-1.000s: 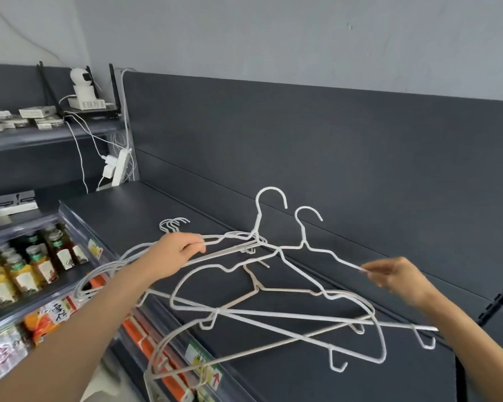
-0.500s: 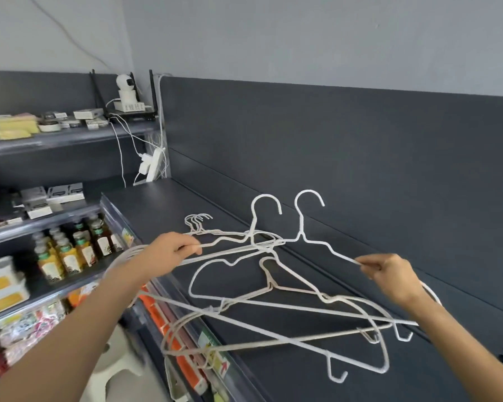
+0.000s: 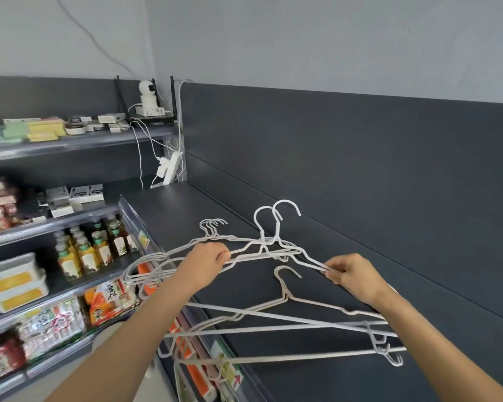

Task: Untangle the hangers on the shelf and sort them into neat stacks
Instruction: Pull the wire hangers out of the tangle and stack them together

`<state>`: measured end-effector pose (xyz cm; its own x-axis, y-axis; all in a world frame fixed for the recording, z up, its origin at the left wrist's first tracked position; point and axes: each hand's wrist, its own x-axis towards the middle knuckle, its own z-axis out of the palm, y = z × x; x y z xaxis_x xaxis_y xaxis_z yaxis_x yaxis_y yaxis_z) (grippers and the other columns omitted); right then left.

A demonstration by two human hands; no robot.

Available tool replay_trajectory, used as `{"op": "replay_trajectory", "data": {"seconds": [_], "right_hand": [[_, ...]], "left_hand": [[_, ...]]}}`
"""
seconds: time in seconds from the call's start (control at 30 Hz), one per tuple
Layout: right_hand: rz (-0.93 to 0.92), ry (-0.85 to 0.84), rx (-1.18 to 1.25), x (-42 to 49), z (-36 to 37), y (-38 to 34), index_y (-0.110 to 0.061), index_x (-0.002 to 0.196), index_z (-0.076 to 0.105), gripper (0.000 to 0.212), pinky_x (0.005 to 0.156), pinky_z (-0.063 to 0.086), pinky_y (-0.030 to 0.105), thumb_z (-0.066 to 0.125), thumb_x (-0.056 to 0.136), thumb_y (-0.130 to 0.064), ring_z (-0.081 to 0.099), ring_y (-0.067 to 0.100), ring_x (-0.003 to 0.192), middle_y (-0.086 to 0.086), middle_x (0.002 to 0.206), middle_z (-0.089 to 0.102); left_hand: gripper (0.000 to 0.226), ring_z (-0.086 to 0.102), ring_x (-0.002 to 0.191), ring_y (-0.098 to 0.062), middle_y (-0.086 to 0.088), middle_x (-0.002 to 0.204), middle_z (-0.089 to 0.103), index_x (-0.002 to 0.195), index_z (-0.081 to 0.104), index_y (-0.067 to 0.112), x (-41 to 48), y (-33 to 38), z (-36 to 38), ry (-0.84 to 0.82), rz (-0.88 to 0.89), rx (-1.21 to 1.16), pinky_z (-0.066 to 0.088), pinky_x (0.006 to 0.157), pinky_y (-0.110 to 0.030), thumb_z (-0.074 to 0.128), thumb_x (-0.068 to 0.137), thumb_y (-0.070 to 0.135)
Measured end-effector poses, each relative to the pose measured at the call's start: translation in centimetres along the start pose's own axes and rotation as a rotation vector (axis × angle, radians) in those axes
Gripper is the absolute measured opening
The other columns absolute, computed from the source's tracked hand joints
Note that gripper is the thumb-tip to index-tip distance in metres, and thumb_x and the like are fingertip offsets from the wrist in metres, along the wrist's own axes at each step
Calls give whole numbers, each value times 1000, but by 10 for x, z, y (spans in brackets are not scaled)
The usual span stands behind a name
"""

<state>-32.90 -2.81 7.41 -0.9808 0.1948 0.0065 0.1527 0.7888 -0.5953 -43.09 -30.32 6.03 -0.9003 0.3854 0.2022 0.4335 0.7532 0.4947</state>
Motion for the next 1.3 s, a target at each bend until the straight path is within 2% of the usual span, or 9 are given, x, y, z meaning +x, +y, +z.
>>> {"op": "replay_trajectory", "data": {"seconds": [0.1, 0.2, 0.27, 0.37, 0.5, 0.7, 0.87, 1.07, 1.3], "right_hand": [[16, -14, 67, 21, 11, -15, -17, 83, 70, 13, 67, 41, 25, 58, 87, -13, 50, 11, 63, -3, 66, 61], [22, -54, 99, 50, 25, -32, -11, 83, 70, 14, 55, 34, 18, 57, 88, -10, 41, 7, 52, -6, 56, 52], [5, -78, 59, 74, 37, -47, -11, 80, 70, 14, 56, 37, 18, 58, 87, -11, 44, 6, 53, -5, 57, 54], [3, -53, -22, 119, 58, -65, -13, 79, 68, 13, 71, 50, 32, 58, 87, -15, 60, 17, 66, 6, 72, 67], [62, -27, -177, 174, 88, -78, -18, 82, 62, 13, 79, 48, 34, 52, 88, -22, 63, 27, 88, 6, 87, 67], [155, -7, -320, 223, 129, -81, -16, 99, 63, 22, 79, 44, 30, 43, 90, -18, 60, 31, 97, 9, 104, 66], [161, -52, -497, 240, 149, -75, -14, 104, 60, 28, 84, 42, 29, 39, 88, -6, 58, 29, 104, 8, 111, 64], [93, 10, -496, 236, 147, -58, -15, 115, 58, 32, 92, 41, 33, 40, 89, -9, 52, 27, 113, 8, 119, 57], [-6, 125, -402, 206, 129, -44, -13, 115, 60, 29, 91, 42, 35, 43, 92, -12, 52, 27, 109, 8, 115, 60]], "left_hand": [[21, 57, 81, -26, -3, 77, 60, 89, 60, 12, 8, -15, -16, -74, 11, 94, 43, 74, -32, 50, 91, 29], [21, 61, 89, -27, -5, 92, 64, 101, 55, 17, 23, -40, -33, -157, -12, 337, 47, 77, -36, 52, 89, 34], [16, 61, 94, -30, -9, 99, 64, 103, 56, 18, 36, -61, -38, -129, -31, 395, 45, 74, -35, 45, 92, 21], [19, 61, 89, -29, -10, 88, 62, 92, 61, 14, 58, -96, -37, -147, -75, 297, 41, 69, -31, 42, 92, 10], [20, 59, 85, -29, -14, 89, 63, 86, 63, 9, 84, -130, -23, -175, -133, 185, 39, 69, -30, 43, 90, 6], [22, 51, 76, -26, 3, 63, 34, 80, 63, 1, 122, -163, -4, -178, -193, 165, 35, 67, -26, 43, 87, 4], [24, 60, 95, -33, -8, 89, 43, 95, 66, 1, 137, -177, 14, -186, -246, 191, 45, 88, -33, 43, 87, 4], [21, 58, 97, -30, -13, 108, 53, 96, 65, 6, 139, -179, 25, -215, -278, 252, 49, 88, -39, 45, 90, 12], [30, 46, 115, -28, -9, 121, 51, 119, 54, 14, 138, -141, 23, -139, -121, 296, 41, 93, -38, 43, 93, 24]]}}
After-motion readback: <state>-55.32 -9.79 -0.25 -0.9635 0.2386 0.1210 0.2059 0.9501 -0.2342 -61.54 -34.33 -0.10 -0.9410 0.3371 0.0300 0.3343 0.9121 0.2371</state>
